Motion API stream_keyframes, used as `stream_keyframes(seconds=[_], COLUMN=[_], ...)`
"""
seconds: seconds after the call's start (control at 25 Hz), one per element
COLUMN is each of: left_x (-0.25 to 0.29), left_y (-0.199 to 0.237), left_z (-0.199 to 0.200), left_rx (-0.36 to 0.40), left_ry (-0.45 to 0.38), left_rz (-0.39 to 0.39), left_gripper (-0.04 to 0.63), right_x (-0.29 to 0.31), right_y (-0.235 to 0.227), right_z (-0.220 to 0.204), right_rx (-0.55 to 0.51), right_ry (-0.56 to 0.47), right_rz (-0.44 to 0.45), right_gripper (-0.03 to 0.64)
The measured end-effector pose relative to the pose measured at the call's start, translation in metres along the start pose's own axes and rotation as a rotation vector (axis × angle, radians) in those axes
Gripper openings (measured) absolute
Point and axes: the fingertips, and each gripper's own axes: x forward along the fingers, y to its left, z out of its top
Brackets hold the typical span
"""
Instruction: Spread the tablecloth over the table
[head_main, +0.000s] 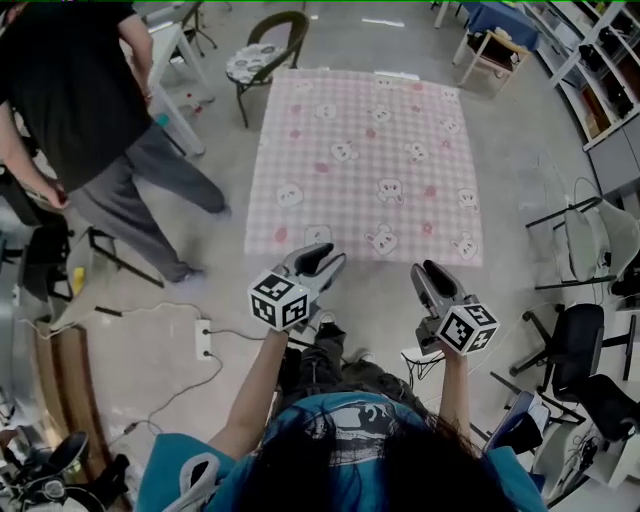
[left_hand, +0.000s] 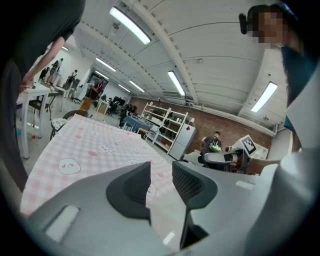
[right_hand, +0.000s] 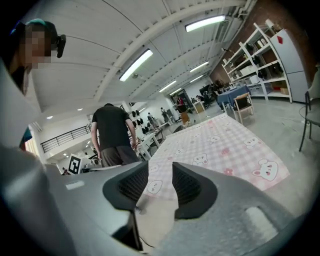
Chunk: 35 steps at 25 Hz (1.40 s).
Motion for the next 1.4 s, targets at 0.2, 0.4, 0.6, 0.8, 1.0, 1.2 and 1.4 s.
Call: stream_keyframes(seconds=[0.2,0.4,0.6,0.8,1.0,1.2,1.4], left_x=[-0.006,-0.014,-0.031,-0.05,-0.064,-0.074,-0.072], left_y=[-0.044,-0.089,-0.13,-0.17,-0.201,-0.218,-0.231], left_z=[0.008,0.01,0.011,0.007,0.001,-0.007,-0.014], left_rx=[0.044,0.054,0.105,0.152,0.169,0.199,0.205], left_ry=[-0.011,-0.043,-0.071,-0.107,-0.144,-0.127,-0.114], left_rz=[-0.039,-0.049,-0.034,-0.023,-0.036,-0.029,-0.043], left_gripper=[0.125,0.094,0.08,0.057,0.025,0.015,0.015], right_x=[-0.021,-0.052,-0.079,-0.104,-0.127,-0.145,-0.16], right_y=[0.03,0.05,0.063,0.077,0.094,0.112,0.117], right_z=[0.009,0.004,-0.008,-0.02,-0.028,-0.028,-0.026], right_rx=[-0.035,-0.053,-0.102,-0.119,-0.145,-0.186,-0.247], right_ry=[-0.036,-0.054,-0.044,-0.061,-0.085,-0.118,-0.142], right_rz=[0.078,0.139,0.156,0.193,0.232,0.266,0.258], right_gripper=[0.14,0.104,0.077,0.046,0.046,0.046,0.007])
